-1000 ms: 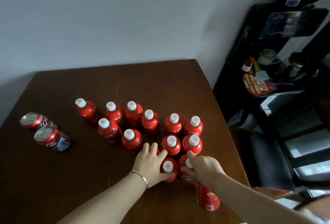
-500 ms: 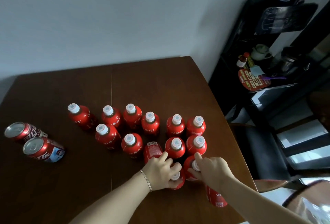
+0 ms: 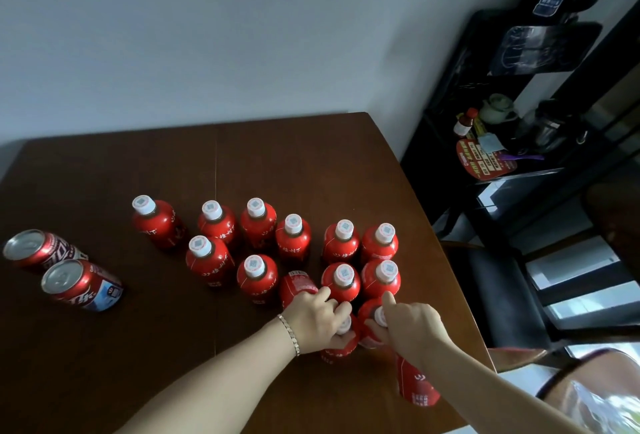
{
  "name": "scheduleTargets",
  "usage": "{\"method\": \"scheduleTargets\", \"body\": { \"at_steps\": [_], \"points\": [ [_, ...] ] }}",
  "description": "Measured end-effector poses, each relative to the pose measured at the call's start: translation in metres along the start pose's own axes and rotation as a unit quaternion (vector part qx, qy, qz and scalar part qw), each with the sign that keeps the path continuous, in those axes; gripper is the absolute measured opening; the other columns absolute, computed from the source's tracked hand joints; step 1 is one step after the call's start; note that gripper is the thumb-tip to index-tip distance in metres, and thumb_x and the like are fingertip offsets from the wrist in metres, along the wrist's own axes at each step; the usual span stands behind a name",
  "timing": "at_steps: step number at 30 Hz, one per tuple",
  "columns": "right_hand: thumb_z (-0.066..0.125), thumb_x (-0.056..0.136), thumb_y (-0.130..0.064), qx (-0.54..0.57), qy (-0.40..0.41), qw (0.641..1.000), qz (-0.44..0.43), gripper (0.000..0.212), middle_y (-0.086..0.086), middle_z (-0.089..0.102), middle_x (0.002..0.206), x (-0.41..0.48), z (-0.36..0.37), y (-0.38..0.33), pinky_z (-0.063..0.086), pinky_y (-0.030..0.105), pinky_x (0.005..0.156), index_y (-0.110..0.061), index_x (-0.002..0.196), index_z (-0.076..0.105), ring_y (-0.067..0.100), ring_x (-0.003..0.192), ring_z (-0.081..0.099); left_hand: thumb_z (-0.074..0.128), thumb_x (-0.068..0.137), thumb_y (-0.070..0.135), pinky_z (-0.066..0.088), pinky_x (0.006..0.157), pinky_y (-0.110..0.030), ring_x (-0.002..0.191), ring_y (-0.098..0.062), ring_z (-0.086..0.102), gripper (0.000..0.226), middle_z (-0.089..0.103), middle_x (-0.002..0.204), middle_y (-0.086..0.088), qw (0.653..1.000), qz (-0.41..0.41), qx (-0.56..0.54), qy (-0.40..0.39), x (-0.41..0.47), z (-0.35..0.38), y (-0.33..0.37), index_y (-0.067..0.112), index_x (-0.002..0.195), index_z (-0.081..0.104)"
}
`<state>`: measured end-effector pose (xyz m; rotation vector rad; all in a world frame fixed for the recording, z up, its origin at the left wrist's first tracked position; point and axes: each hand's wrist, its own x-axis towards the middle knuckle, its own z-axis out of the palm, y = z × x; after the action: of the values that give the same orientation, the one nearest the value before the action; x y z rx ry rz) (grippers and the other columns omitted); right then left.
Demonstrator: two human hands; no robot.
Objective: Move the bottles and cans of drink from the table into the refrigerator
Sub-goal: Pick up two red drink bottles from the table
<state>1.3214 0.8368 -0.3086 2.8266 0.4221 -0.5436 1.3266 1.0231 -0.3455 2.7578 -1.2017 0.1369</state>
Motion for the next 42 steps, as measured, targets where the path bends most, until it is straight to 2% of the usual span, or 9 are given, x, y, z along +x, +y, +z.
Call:
{"method": "scheduleTargets", "body": {
  "at_steps": [4, 8, 13, 19, 24, 29, 31, 36, 42],
  "points": [
    [0.028, 0.099, -0.052, -0.041, -0.013, 0.998, -0.037, 0.066, 0.001, 0.067, 0.087, -0.004, -0.004, -0.001, 0.03, 0.022, 0.047, -0.006, 0.146, 0.02, 0.018, 0.078, 0.065, 0.076, 0.051, 0.055, 0.032, 0.035, -0.012, 0.043, -0.008, 0.048, 0.041, 0.047, 0.041, 0.009, 1.0, -0.003, -0.003, -0.012, -0.004, -0.007, 0.0, 0.018, 0.057, 0.06],
    [0.028, 0.099, -0.051, -0.057, -0.041, 0.994, -0.084, 0.066, 0.005, 0.068, 0.102, -0.005, -0.02, -0.006, 0.046, 0.028, 0.063, -0.004, 0.145, 0.021, 0.022, 0.09, 0.067, 0.061, 0.062, 0.058, 0.032, 0.034, -0.012, 0.038, -0.007, 0.048, 0.04, 0.048, 0.041, 0.008, 0.995, -0.088, -0.041, -0.027, -0.029, -0.018, 0.008, 0.018, 0.058, 0.059],
    [0.028, 0.1, -0.045, -0.073, -0.043, 0.976, -0.202, 0.052, 0.012, 0.062, 0.113, -0.004, -0.064, -0.033, 0.027, 0.026, 0.048, -0.009, 0.138, 0.032, 0.031, 0.096, 0.064, 0.039, 0.089, 0.056, 0.048, 0.076, -0.03, 0.095, -0.021, 0.059, 0.049, 0.063, 0.101, -0.005, 0.936, -0.32, -0.063, -0.135, -0.064, -0.068, 0.026, 0.014, 0.113, 0.048],
    [0.03, 0.099, -0.046, -0.083, 0.001, 0.944, -0.32, 0.055, 0.011, 0.059, 0.119, -0.007, -0.114, -0.089, 0.04, 0.036, 0.072, -0.006, 0.136, 0.035, 0.032, 0.107, 0.058, 0.037, 0.089, 0.059, 0.05, 0.08, -0.03, 0.098, -0.022, 0.06, 0.06, 0.06, 0.111, -0.007, 0.849, -0.505, 0.004, -0.156, -0.104, -0.123, 0.044, 0.016, 0.131, 0.04],
    [0.031, 0.102, -0.033, -0.166, 0.1, 0.856, -0.479, 0.045, 0.011, 0.055, 0.122, -0.031, -0.158, -0.132, 0.048, 0.038, 0.08, -0.006, 0.138, 0.037, 0.032, 0.108, 0.058, 0.035, 0.091, 0.058, 0.049, 0.083, -0.025, 0.106, -0.019, 0.06, 0.064, 0.061, 0.117, -0.005, 0.704, -0.704, 0.059, -0.075, -0.143, -0.168, 0.093, 0.014, 0.138, 0.034],
    [0.046, 0.095, -0.045, -0.129, 0.115, 0.792, -0.586, 0.047, 0.004, 0.063, 0.094, -0.096, -0.174, -0.183, 0.049, 0.029, 0.07, -0.01, 0.126, 0.044, 0.023, 0.088, 0.064, 0.048, 0.089, 0.052, 0.046, 0.078, -0.029, 0.092, -0.021, 0.059, 0.041, 0.062, 0.099, -0.005, 0.512, -0.847, -0.001, 0.143, -0.181, -0.212, 0.181, 0.015, 0.107, 0.047],
    [0.045, 0.094, -0.048, -0.15, 0.127, 0.739, -0.645, 0.046, 0.003, 0.062, 0.093, -0.147, -0.175, -0.2, 0.052, 0.028, 0.073, -0.012, 0.122, 0.046, 0.021, 0.085, 0.064, 0.05, 0.088, 0.052, 0.04, 0.071, -0.026, 0.083, -0.019, 0.053, 0.035, 0.057, 0.091, -0.003, 0.439, -0.879, 0.011, 0.188, -0.198, -0.227, 0.237, 0.018, 0.095, 0.044],
    [0.04, 0.097, -0.038, -0.214, 0.171, 0.597, -0.754, 0.047, 0.012, 0.058, 0.124, -0.301, -0.151, -0.233, 0.046, 0.035, 0.084, -0.006, 0.132, 0.042, 0.029, 0.109, 0.058, 0.05, 0.087, 0.053, 0.036, 0.067, -0.028, 0.089, -0.027, 0.058, 0.04, 0.062, 0.095, -0.009, 0.273, -0.937, 0.071, 0.205, -0.243, -0.248, 0.391, 0.015, 0.087, 0.039],
    [0.039, 0.092, -0.055, -0.191, 0.178, 0.437, -0.861, 0.054, 0.01, 0.063, 0.112, -0.514, -0.075, -0.221, 0.045, 0.034, 0.082, -0.01, 0.119, 0.048, 0.029, 0.104, 0.06, 0.046, 0.087, 0.057, 0.041, 0.071, -0.029, 0.095, -0.028, 0.059, 0.045, 0.063, 0.102, -0.009, 0.064, -0.975, 0.128, 0.17, -0.269, -0.253, 0.608, 0.013, 0.096, 0.046]
  ]
}}
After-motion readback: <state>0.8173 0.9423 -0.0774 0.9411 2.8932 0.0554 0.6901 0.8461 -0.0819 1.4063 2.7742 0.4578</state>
